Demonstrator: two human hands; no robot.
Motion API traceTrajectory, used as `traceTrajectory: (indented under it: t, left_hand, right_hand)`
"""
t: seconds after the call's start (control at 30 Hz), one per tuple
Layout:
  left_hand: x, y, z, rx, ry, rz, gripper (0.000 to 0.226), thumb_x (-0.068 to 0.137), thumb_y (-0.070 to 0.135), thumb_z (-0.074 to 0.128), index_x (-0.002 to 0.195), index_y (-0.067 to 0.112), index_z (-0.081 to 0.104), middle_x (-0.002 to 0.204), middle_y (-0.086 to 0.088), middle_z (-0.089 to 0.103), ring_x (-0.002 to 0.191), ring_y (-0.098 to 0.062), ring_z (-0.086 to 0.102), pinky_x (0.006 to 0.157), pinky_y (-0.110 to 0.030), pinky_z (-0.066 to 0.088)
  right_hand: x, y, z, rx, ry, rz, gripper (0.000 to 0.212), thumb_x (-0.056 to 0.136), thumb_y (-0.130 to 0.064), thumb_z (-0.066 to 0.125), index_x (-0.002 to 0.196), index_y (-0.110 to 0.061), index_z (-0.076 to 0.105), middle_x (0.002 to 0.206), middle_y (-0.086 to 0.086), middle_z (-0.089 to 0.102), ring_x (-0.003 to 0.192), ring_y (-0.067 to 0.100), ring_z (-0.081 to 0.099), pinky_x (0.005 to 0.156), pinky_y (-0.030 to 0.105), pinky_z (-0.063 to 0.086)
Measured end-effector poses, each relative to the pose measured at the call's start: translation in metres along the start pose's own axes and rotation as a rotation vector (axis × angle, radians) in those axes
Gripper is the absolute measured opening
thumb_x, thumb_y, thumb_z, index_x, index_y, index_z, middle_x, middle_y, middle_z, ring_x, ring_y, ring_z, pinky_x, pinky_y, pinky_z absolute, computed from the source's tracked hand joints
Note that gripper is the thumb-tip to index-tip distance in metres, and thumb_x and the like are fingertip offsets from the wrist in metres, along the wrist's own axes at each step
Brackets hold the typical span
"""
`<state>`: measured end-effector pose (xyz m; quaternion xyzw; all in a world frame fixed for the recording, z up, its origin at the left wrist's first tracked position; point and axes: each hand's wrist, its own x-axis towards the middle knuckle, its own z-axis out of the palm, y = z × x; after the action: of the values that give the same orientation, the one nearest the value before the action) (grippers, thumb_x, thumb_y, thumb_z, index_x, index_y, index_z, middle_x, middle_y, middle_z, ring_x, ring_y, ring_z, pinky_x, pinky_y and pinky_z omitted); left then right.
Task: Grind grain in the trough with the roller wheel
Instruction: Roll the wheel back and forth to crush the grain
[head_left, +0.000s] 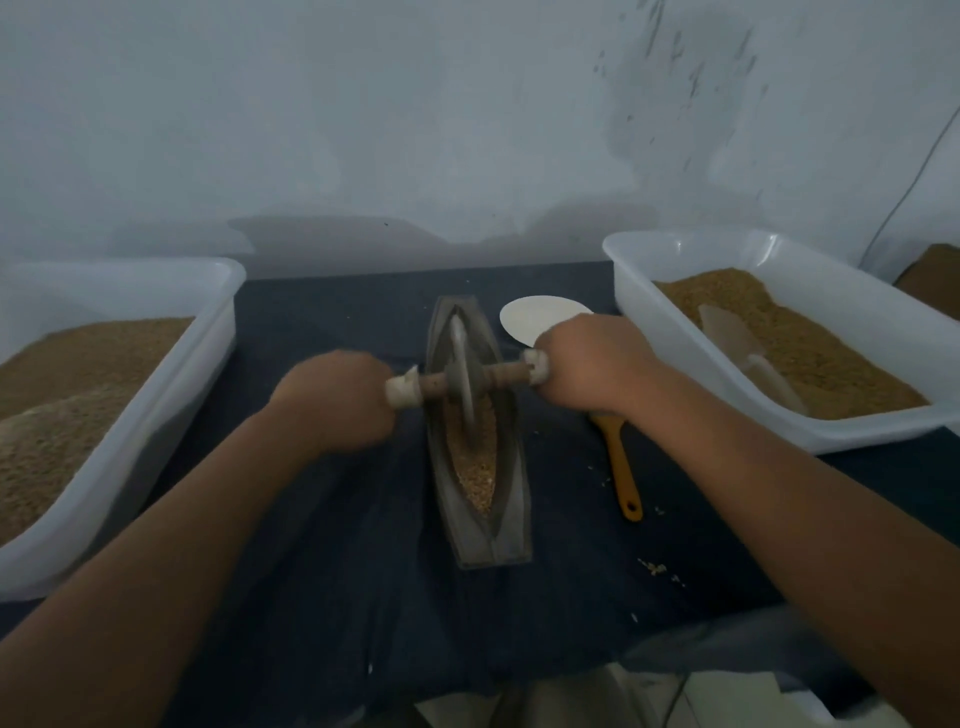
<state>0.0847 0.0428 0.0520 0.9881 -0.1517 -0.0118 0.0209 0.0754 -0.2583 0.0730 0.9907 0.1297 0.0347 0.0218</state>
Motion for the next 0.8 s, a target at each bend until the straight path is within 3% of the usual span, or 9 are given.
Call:
traceTrajectory:
  t: [0.07, 0.13, 0.23, 0.37, 0.53, 0.67, 0.73, 0.8]
  left_hand:
    - [-0.024, -0.006, 0.006, -0.074, -0.114, 0.063, 0.015, 0.073, 0.040, 0.065, 0.067, 0.026, 0.062, 0.067, 0.009, 0.065, 0.063, -0.006, 0.062, 0.055, -0.025, 0.045]
    - [-0.035, -0.009, 0.011, -0.114, -0.159, 0.068, 0.017, 0.071, 0.042, 0.066, 0.065, 0.026, 0.062, 0.064, 0.010, 0.065, 0.059, -0.002, 0.061, 0.051, -0.024, 0.042]
    - [-0.021, -0.004, 0.013, -0.040, -0.027, -0.009, 0.019, 0.073, 0.043, 0.061, 0.066, 0.026, 0.061, 0.067, 0.009, 0.063, 0.062, -0.010, 0.061, 0.054, -0.027, 0.044]
    - [0.025, 0.010, -0.006, 0.071, 0.157, -0.106, 0.020, 0.076, 0.043, 0.061, 0.071, 0.023, 0.060, 0.072, 0.006, 0.061, 0.066, -0.020, 0.060, 0.063, -0.033, 0.050]
    - [0.017, 0.006, -0.012, 0.003, 0.035, -0.039, 0.020, 0.079, 0.042, 0.062, 0.070, 0.024, 0.062, 0.074, 0.006, 0.063, 0.066, -0.016, 0.060, 0.064, -0.033, 0.051]
    - [-0.027, -0.001, 0.000, -0.015, -0.067, 0.090, 0.020, 0.068, 0.046, 0.057, 0.065, 0.026, 0.059, 0.064, 0.011, 0.061, 0.061, -0.006, 0.058, 0.053, -0.025, 0.043]
    - [-0.030, 0.000, 0.002, -0.022, -0.070, 0.099, 0.023, 0.065, 0.048, 0.053, 0.065, 0.027, 0.060, 0.064, 0.011, 0.061, 0.061, -0.006, 0.058, 0.053, -0.026, 0.042]
    - [-0.015, 0.004, -0.002, -0.006, -0.054, 0.056, 0.025, 0.067, 0.049, 0.055, 0.065, 0.024, 0.059, 0.067, 0.010, 0.061, 0.063, -0.012, 0.060, 0.058, -0.029, 0.047]
  right_hand:
    - [-0.027, 0.001, 0.000, -0.026, -0.007, -0.074, 0.025, 0.082, -0.048, 0.058, 0.064, -0.031, 0.055, 0.063, -0.009, 0.056, 0.058, 0.006, 0.054, 0.052, 0.028, 0.035]
    - [-0.039, 0.000, 0.002, -0.059, 0.054, -0.113, 0.024, 0.073, -0.051, 0.055, 0.058, -0.032, 0.049, 0.054, -0.009, 0.050, 0.048, 0.003, 0.046, 0.046, 0.025, 0.027]
    - [-0.017, 0.001, 0.009, -0.058, 0.088, -0.063, 0.028, 0.085, -0.048, 0.060, 0.063, -0.033, 0.052, 0.062, -0.010, 0.054, 0.056, 0.004, 0.049, 0.051, 0.028, 0.037]
    - [0.026, 0.004, 0.017, -0.095, 0.196, 0.092, 0.031, 0.092, -0.045, 0.053, 0.067, -0.030, 0.048, 0.065, -0.007, 0.052, 0.063, 0.015, 0.055, 0.059, 0.033, 0.047]
    - [0.018, 0.002, 0.013, -0.053, 0.166, 0.063, 0.032, 0.089, -0.048, 0.049, 0.064, -0.027, 0.051, 0.064, -0.007, 0.054, 0.061, 0.014, 0.054, 0.058, 0.032, 0.045]
    - [-0.028, 0.009, 0.015, 0.014, -0.013, -0.036, 0.032, 0.071, -0.063, 0.047, 0.064, -0.034, 0.058, 0.060, -0.012, 0.059, 0.056, 0.004, 0.056, 0.053, 0.030, 0.046]
    - [-0.032, 0.014, 0.020, 0.009, -0.014, -0.042, 0.035, 0.067, -0.068, 0.044, 0.064, -0.036, 0.058, 0.057, -0.013, 0.058, 0.053, 0.001, 0.055, 0.049, 0.028, 0.043]
    - [-0.016, 0.013, 0.025, -0.038, 0.047, -0.004, 0.030, 0.075, -0.062, 0.052, 0.066, -0.034, 0.058, 0.060, -0.012, 0.058, 0.055, 0.004, 0.055, 0.051, 0.029, 0.045]
